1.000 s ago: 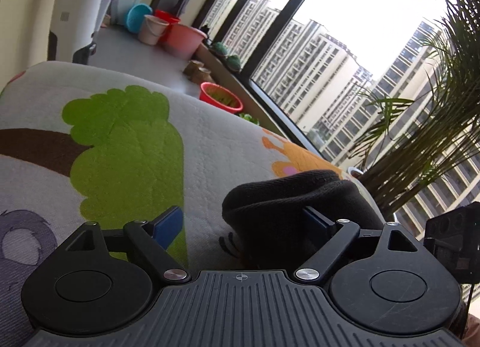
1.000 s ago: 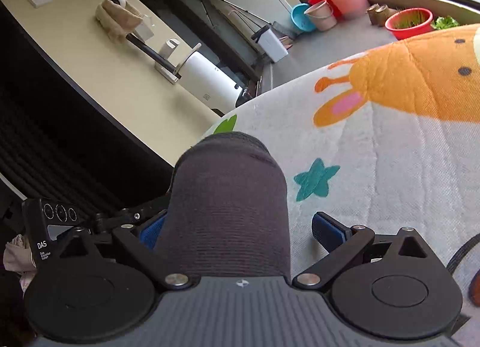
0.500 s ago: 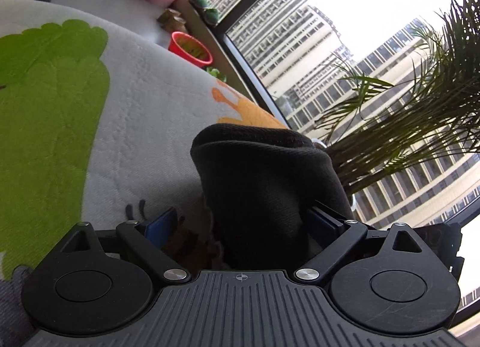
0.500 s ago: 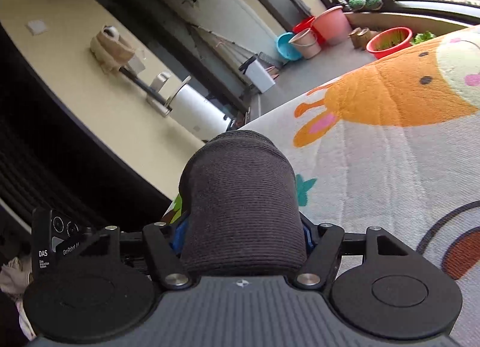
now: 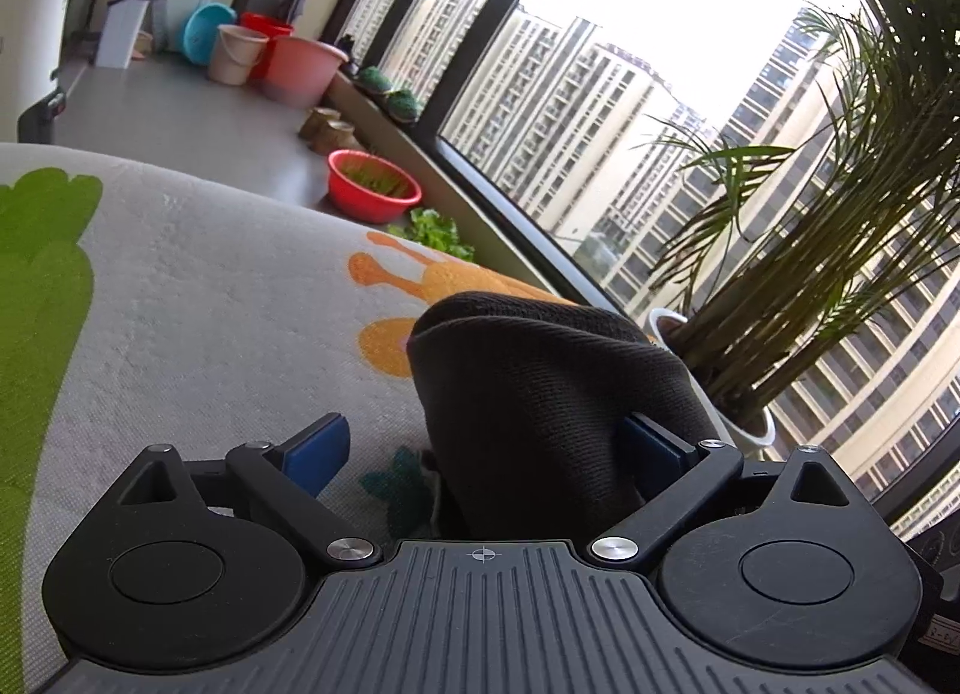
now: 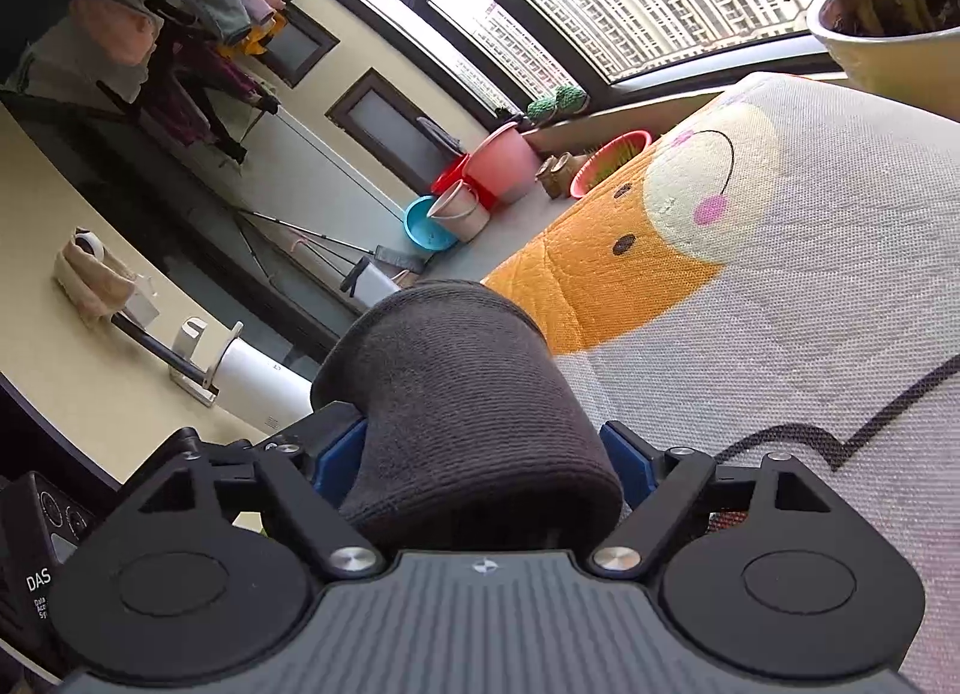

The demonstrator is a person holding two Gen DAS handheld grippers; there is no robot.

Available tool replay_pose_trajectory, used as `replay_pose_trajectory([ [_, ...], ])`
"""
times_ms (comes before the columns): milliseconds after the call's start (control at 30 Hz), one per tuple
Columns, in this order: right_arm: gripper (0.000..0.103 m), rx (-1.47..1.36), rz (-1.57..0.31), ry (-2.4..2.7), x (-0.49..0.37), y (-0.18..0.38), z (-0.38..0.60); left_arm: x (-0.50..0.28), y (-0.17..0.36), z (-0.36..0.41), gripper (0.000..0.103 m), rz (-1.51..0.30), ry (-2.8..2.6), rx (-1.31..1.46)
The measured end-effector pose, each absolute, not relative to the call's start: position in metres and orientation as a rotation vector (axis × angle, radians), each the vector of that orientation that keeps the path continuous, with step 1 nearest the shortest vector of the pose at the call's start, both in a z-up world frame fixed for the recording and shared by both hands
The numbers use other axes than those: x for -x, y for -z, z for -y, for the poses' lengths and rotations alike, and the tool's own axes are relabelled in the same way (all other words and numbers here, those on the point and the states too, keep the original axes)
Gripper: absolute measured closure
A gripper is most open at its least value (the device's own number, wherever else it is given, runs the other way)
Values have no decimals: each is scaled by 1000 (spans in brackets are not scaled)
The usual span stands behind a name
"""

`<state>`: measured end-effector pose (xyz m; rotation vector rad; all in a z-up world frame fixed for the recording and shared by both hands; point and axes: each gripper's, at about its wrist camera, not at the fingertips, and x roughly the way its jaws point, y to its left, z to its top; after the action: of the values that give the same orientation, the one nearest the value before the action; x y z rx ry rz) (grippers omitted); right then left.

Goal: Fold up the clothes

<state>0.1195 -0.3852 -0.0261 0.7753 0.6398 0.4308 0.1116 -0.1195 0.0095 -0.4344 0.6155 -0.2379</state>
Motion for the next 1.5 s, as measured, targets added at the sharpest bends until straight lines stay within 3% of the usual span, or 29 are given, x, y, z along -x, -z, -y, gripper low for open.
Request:
replay_pose_trajectory([
  [367, 15, -783, -700, -352, -96, 21, 368, -122, -23, 133, 2, -525, 179, 235],
  [633, 0, -650, -744, -510, -103, 13, 375, -121, -21, 124, 1, -518, 137, 190],
  [900, 0, -247, -326, -290, -89, -42, 398, -116, -13, 122, 1, -545, 160, 242],
  [1000, 0, -101, -354, -360, -109, -41, 380, -114, -16, 116, 1, -557, 157, 252],
  [1200, 0, -256, -580, -473, -129, -21, 369, -89, -28, 94, 2, -595, 181, 390],
  [1400, 0, -569, -632, -282, -120, 16, 397, -89, -16, 111, 1, -630, 208, 358],
  [1500, 0, -596, -628, -248, -109, 16, 391, -95, -12, 111, 1, -606, 142, 314],
])
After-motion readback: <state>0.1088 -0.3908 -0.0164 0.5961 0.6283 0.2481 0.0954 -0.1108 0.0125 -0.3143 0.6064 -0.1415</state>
